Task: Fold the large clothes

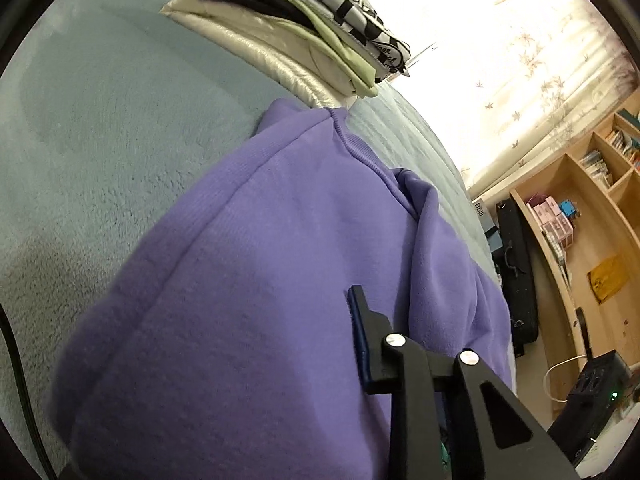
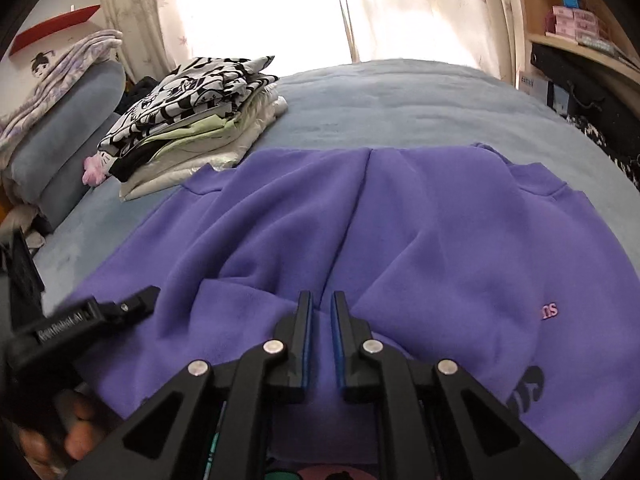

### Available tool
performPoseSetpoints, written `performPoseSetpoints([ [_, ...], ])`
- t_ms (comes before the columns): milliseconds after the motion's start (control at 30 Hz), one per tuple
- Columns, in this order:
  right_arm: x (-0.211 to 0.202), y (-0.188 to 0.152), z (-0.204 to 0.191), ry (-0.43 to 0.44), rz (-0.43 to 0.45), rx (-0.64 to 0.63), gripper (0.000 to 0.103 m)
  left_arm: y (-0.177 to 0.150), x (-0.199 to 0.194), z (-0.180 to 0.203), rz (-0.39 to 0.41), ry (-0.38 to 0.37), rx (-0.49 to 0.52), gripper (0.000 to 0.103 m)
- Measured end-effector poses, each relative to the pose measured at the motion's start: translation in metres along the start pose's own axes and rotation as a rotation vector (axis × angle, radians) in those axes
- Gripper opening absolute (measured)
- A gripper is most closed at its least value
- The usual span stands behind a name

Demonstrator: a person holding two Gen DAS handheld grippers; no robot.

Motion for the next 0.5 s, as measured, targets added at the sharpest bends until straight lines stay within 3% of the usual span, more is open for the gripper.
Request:
performPoseSetpoints([
  [200, -0.001, -0.003, 0.002, 0.028, 0.016, 0.02, 0.009, 0.003, -0.017, 0.03, 0.086, 0.054, 0.147, 0.017],
  [367, -0.001, -0.006, 0.007, 0.076, 0.028, 0.066, 0.008, -0.002, -0.036, 0.087, 0.174, 0.082, 0.363, 0.016],
  [500, -0.003, -0.009, 0.015, 0.144, 0.038, 0.139, 0.007, -0.012, -0.046, 0.134, 0.206, 0.058, 0.481, 0.016],
])
Point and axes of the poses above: each gripper's, at about its wrist camera, not at the fingertips, and x roughly the way its jaws point, z to its right, y to its top, the point moved 10 cm from there along x, roughly the way its jaws point, and after that the axes turned 8 degrees about -x, right-handed, at the moved point
